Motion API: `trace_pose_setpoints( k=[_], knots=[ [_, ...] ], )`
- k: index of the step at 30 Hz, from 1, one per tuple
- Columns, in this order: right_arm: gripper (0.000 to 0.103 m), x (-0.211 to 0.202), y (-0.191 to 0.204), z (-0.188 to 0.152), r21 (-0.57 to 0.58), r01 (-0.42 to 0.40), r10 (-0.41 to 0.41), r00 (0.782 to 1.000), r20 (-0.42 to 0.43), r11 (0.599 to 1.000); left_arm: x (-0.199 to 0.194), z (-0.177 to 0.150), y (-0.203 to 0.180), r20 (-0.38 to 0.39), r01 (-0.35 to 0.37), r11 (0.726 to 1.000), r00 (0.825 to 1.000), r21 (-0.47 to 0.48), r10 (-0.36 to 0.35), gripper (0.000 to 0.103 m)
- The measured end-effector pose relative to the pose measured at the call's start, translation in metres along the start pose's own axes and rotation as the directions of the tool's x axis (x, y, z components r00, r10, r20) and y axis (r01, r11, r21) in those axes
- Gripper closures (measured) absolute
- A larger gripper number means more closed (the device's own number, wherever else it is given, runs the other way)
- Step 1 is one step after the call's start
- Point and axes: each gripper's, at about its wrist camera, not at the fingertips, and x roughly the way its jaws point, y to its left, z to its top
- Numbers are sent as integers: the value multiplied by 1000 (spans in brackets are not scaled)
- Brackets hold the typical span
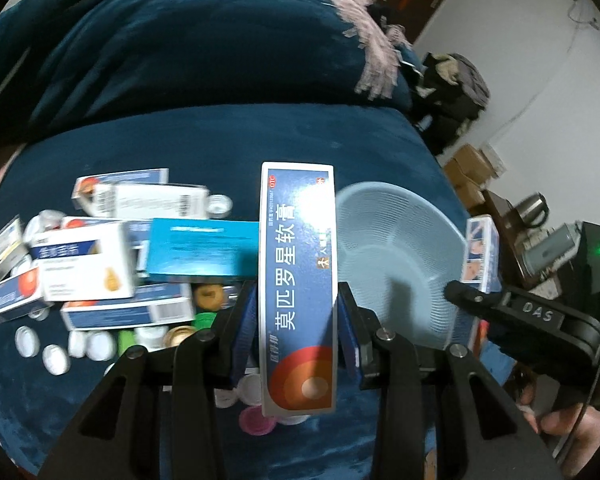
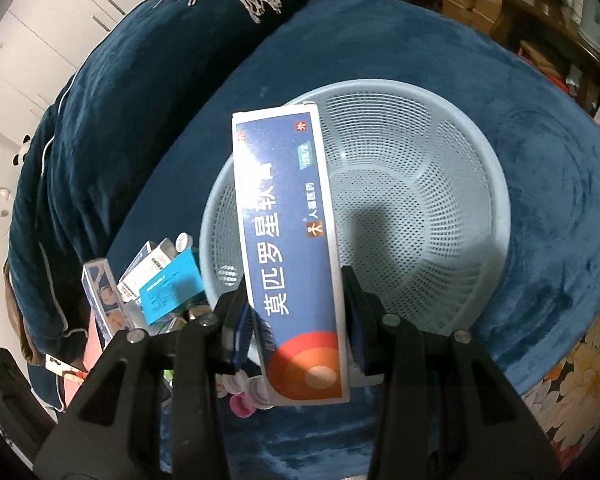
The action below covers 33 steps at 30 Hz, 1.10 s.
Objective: Organize objects
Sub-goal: 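Carry both ointment boxes over the mesh basket and open both tools to drop them, then move both tools back from the basket to the medicine pile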
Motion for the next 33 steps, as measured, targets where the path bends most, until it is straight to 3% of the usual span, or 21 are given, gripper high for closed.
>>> trace_pose_setpoints(
  k=[10, 18, 19, 20, 21, 22, 23, 26, 33],
  knots=[
    [63, 1, -24, 10, 54, 55, -58, 997, 42, 997, 35, 16, -48, -53, 63, 993, 997, 96, -59, 64],
    [61, 11, -29, 17, 107, 50, -55, 998, 39, 993, 76, 26, -76, -113, 58, 979, 993, 196, -36, 63],
    [59, 13, -29, 18, 107, 47, -51, 998, 34, 993, 78, 28, -78, -118, 61, 976, 992, 210, -36, 53],
    [47, 14, -29, 18, 106, 58, -61, 998, 27, 993, 80, 28, -80, -127, 58, 974, 991, 220, -31, 39],
    [43, 14, -31, 18, 111, 81, -85, 996, 32, 991, 79, 31, -79, -128, 30, 976, 992, 218, -2, 28],
    [41, 11, -33, 17, 122, 106, -112, 993, 44, 987, 76, 33, -75, -121, 25, 979, 993, 204, -1, 9],
    [34, 7, -36, 17, 134, 111, -120, 991, 57, 985, 71, 33, -70, -108, 34, 982, 994, 185, -15, 3],
    [19, 0, -37, 13, 149, 128, -141, 987, 80, 981, 55, 34, -52, -69, -2, 988, 998, 156, 13, 2],
    [16, 4, -8, 5, 80, 133, -138, 989, 53, 988, 23, 29, -4, -45, -79, 992, 995, 93, 84, 2]
  ],
)
